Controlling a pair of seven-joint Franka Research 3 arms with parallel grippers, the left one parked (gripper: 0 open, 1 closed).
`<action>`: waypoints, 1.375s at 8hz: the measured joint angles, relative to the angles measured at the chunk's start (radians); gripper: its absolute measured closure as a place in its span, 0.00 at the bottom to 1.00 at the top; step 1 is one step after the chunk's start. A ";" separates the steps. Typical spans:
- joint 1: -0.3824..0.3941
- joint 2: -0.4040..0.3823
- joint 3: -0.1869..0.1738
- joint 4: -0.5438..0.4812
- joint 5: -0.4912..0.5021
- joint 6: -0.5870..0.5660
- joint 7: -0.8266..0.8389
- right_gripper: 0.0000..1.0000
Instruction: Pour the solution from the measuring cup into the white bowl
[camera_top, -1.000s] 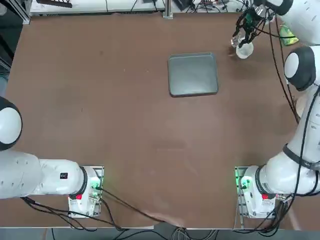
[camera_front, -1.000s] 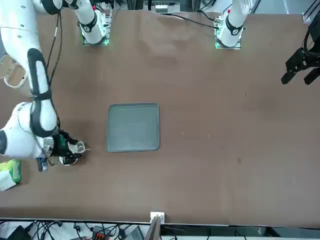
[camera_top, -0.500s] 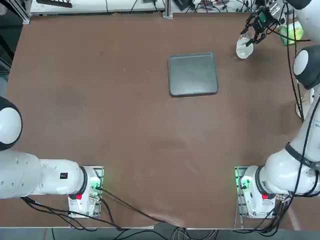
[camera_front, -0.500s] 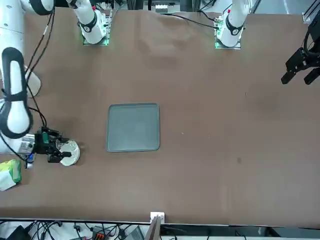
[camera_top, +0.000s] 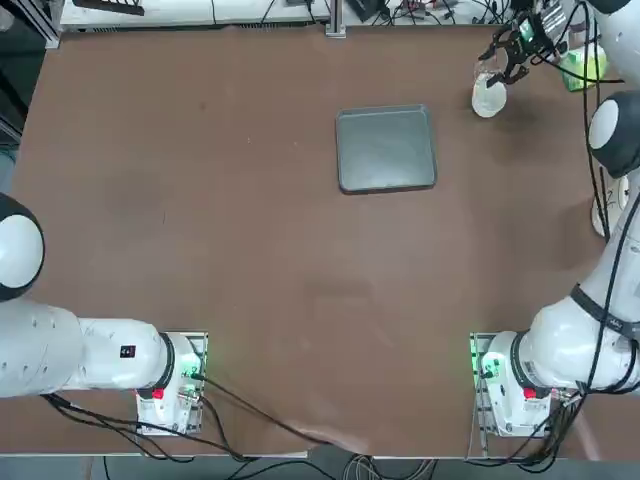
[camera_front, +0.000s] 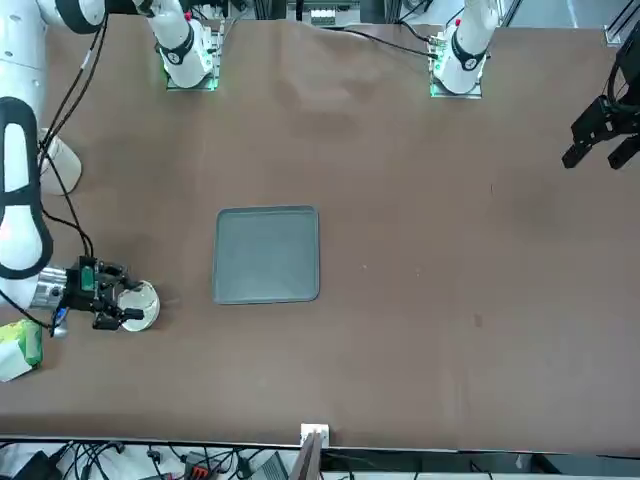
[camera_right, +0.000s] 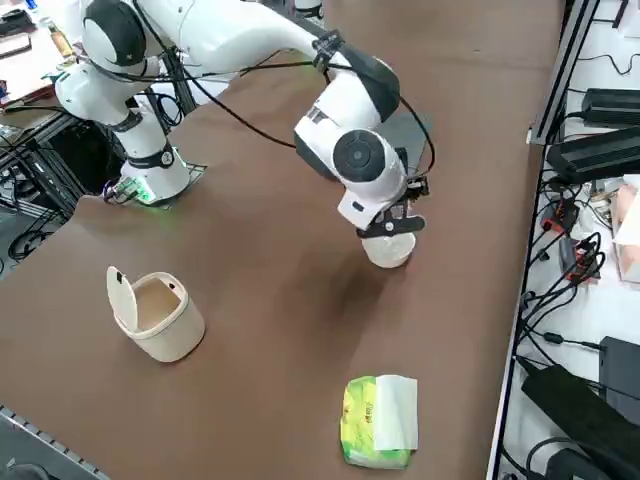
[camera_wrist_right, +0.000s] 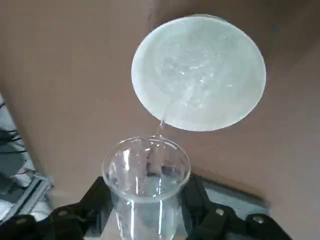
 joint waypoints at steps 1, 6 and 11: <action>-0.022 0.000 0.000 -0.005 0.053 -0.005 -0.009 0.26; -0.073 -0.001 -0.002 -0.045 0.203 -0.009 -0.037 0.26; 0.064 -0.108 0.006 -0.026 -0.530 0.000 0.434 0.26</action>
